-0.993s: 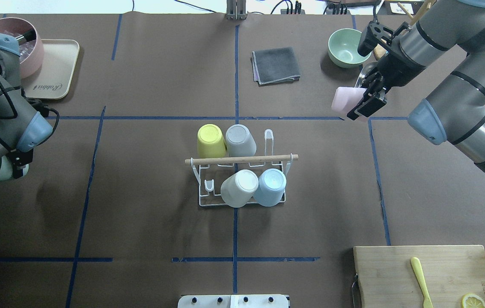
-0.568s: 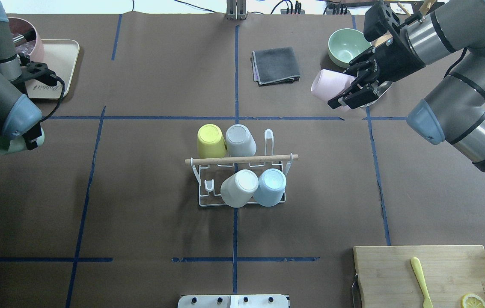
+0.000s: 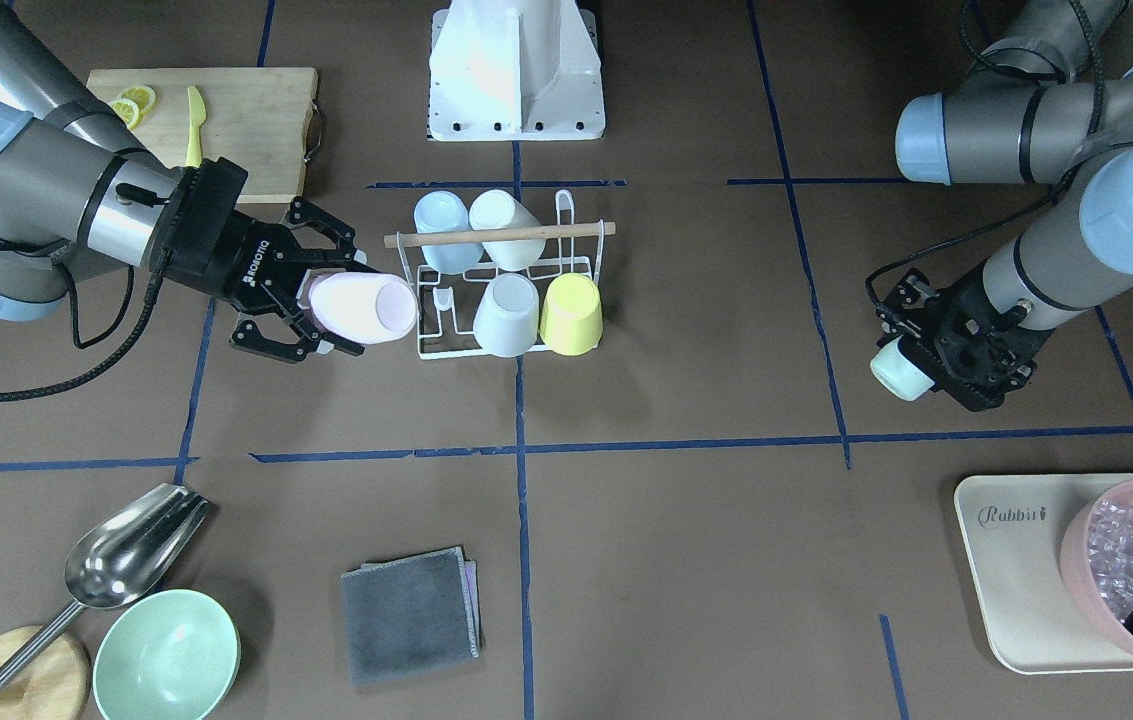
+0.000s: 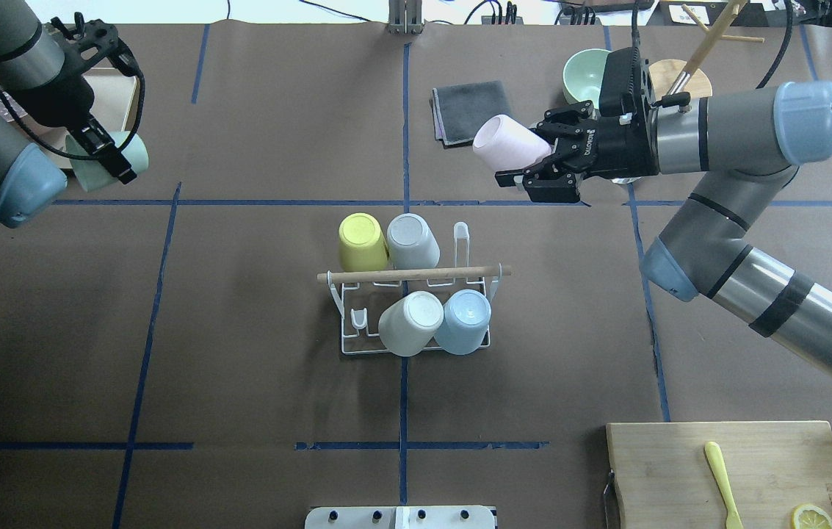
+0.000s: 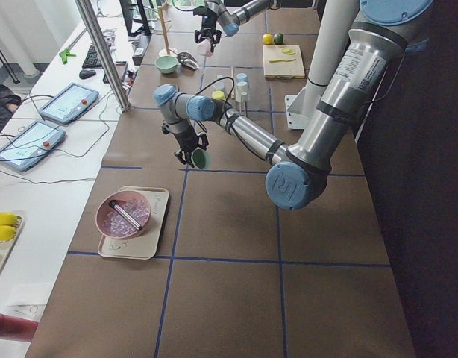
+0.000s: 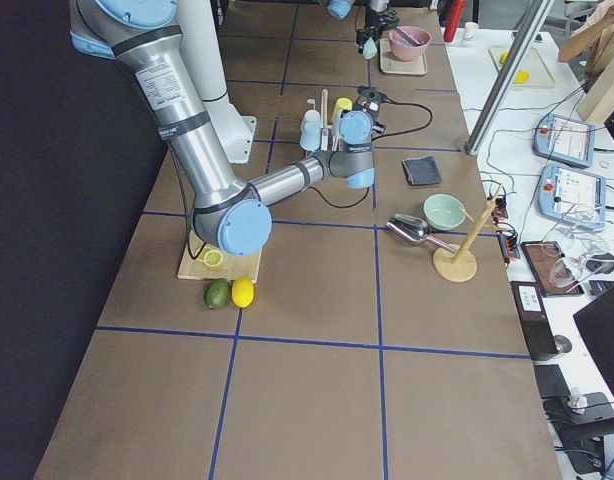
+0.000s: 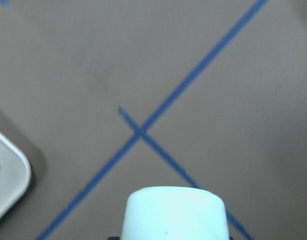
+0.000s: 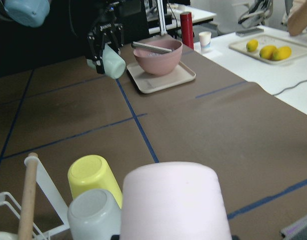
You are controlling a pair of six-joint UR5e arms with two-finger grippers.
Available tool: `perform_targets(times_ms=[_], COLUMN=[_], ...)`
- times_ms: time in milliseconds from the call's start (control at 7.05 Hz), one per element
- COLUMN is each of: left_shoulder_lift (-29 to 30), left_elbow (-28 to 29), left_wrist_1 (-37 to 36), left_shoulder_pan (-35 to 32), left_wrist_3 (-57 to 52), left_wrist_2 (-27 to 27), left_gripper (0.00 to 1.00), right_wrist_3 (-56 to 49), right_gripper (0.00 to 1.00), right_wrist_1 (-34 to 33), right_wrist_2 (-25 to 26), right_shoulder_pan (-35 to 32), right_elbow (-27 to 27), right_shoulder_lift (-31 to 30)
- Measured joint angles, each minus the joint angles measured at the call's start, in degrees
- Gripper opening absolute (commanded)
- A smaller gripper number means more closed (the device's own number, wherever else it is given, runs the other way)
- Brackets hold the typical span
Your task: Place cup on cup holder
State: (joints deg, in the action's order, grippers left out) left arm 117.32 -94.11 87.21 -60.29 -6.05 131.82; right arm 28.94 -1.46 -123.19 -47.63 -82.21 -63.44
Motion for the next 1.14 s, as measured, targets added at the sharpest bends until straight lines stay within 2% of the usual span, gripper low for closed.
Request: perform_targets(times_ms=[284,709,993,1135], left_shoulder_lift=[-0.3,-1.3,-2.3,-3.5], left_elbow=[0.1,-0.7,-1.5,-3.1], left_wrist_1=[16.4,40.7,57.7,65.2], left_shoulder_pan=[0.0,0.3,2.0,5.2], left_wrist_3=[7.5,13.9,14.2,14.2], left_wrist_2=[-0.4,-2.7,-7.4,-13.2], left_gripper=[0.0,0.0,0.0,0.0], right_wrist_3=[2.1,2.2,1.9,1.6], right_gripper=[0.02,0.02,0.02,0.03], right_wrist_1=[7.3,9.2,9.2,9.1], right_wrist_2=[2.3,11.5,15.9,17.8], right_shoulder_pan=[0.9,6.7,9.9,11.2], right_elbow=[0.4,0.3,0.4,0.4], right_shoulder_lift=[-1.8,-1.8,-1.6,-1.4])
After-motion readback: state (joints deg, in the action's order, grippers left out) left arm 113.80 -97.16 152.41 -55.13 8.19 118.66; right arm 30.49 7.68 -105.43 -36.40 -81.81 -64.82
